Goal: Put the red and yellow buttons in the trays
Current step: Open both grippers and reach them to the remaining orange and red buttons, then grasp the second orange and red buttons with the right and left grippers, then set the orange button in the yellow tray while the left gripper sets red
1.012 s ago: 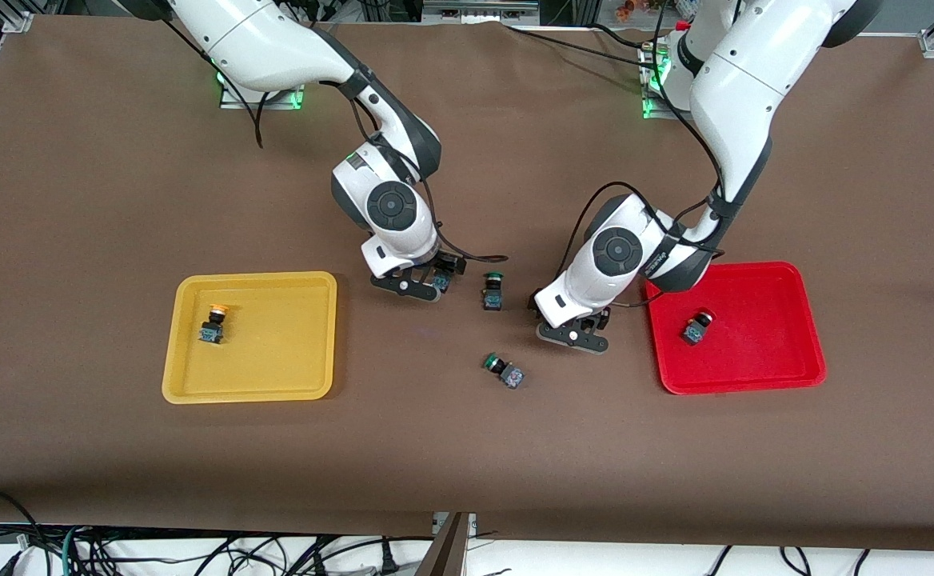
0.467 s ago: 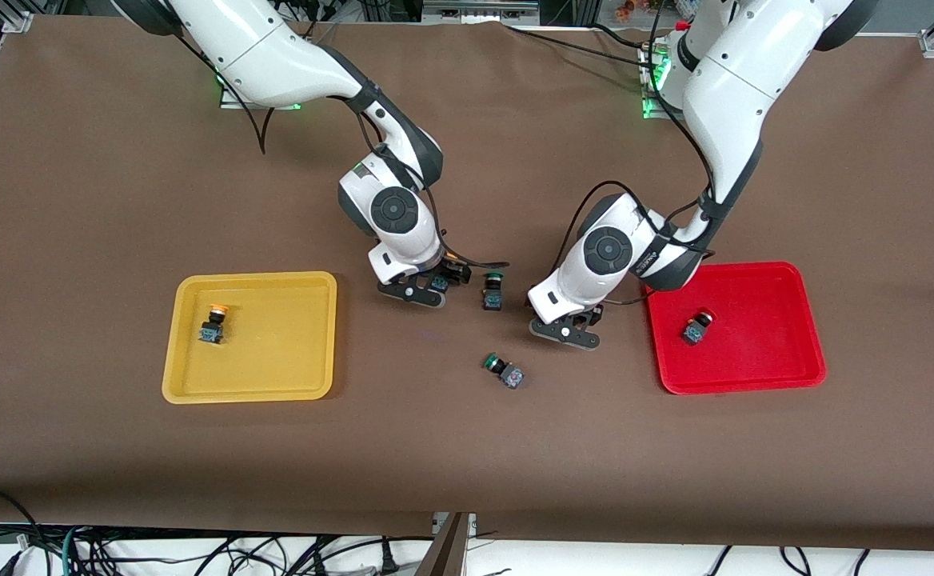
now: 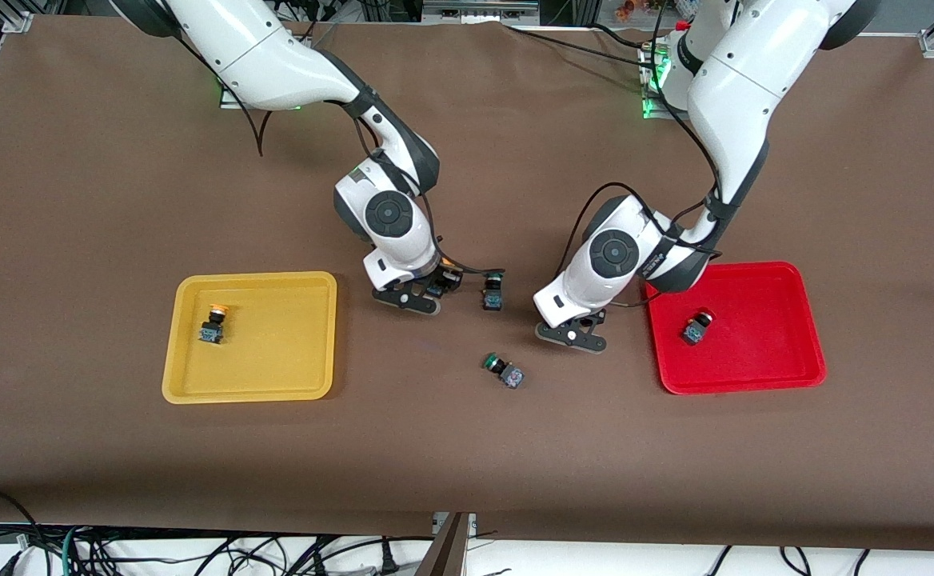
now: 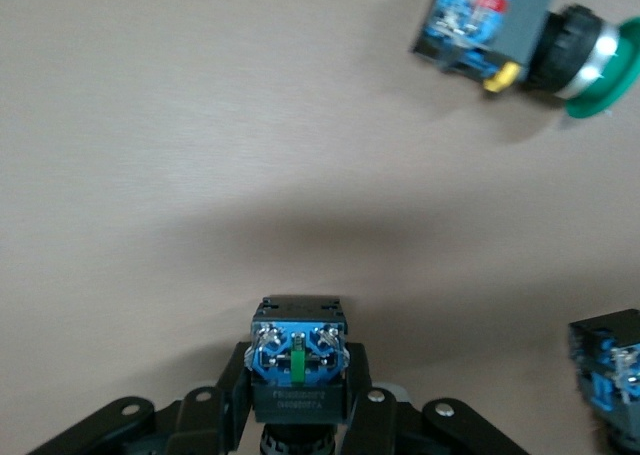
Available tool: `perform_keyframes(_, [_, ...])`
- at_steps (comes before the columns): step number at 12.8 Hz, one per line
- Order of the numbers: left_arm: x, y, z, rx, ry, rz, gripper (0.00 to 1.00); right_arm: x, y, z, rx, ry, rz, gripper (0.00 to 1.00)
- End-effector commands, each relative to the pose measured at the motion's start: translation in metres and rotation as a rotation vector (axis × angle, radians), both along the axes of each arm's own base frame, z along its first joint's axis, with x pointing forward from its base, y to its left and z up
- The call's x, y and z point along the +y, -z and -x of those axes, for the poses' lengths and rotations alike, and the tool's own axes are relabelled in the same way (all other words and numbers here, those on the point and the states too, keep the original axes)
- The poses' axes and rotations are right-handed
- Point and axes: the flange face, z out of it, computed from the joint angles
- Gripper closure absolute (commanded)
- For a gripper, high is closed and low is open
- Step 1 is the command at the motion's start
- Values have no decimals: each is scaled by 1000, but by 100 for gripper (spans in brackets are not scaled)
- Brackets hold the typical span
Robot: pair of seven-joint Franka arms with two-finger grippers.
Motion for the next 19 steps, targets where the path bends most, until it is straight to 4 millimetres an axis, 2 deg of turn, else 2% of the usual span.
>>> perform_keyframes(1, [37,-59,-12,6,-23,-86,100,-42,-32,-32,-18,-20,32,100])
perform_keyframes(2, [46,-67,-6,58,-23,-138,100,-73,-40,-48,2,-56,55,100])
perform_keyframes(3, [63,-70,-6,103,-9,-188,100,-104,-47,-61,25,-110,74,100])
perform_keyframes(4, [85,-86,-15,107,23,-219,100,-138,-50,-75,41,-157,82,100])
perform_keyframes(5, [111,-92,-21,135,64,-233,100,-164,-53,-85,49,-193,84,100])
perform_keyframes(6, [140,-99,-29,144,109,-228,100,-186,-53,-93,55,-220,87,100])
perform_keyframes(8, [217,-93,-46,163,211,-219,100,-235,-44,-106,68,-260,84,100])
perform_keyframes(9, [255,-86,-52,153,271,-266,100,-245,-38,-106,77,-276,84,100])
perform_keyframes(10, [281,-69,-56,139,326,-296,100,-249,-30,-106,89,-285,85,100])
perform_keyframes(12, [318,-49,-55,116,354,-282,100,-258,-12,-106,110,-288,92,100])
perform_keyframes(13, [327,-34,-52,99,364,-259,100,-267,-4,-107,113,-308,90,100])
perform_keyframes(14, [327,-25,-49,76,372,-246,100,-273,-1,-109,114,-317,87,100])
perform_keyframes(15, [334,-18,-48,64,366,-236,100,-276,-3,-112,109,-309,85,31])
perform_keyframes(16, [340,-16,-47,65,357,-234,96,-280,-9,-115,100,-310,81,0])
perform_keyframes(17, [340,-18,-48,60,358,-236,48,-304,-26,-127,81,-290,84,0])
perform_keyframes(18, [338,-24,-50,55,360,-238,0,-316,-49,-131,88,-299,90,0])
perform_keyframes(19, [333,-32,-53,50,366,-244,0,-324,-86,-133,93,-330,100,0])
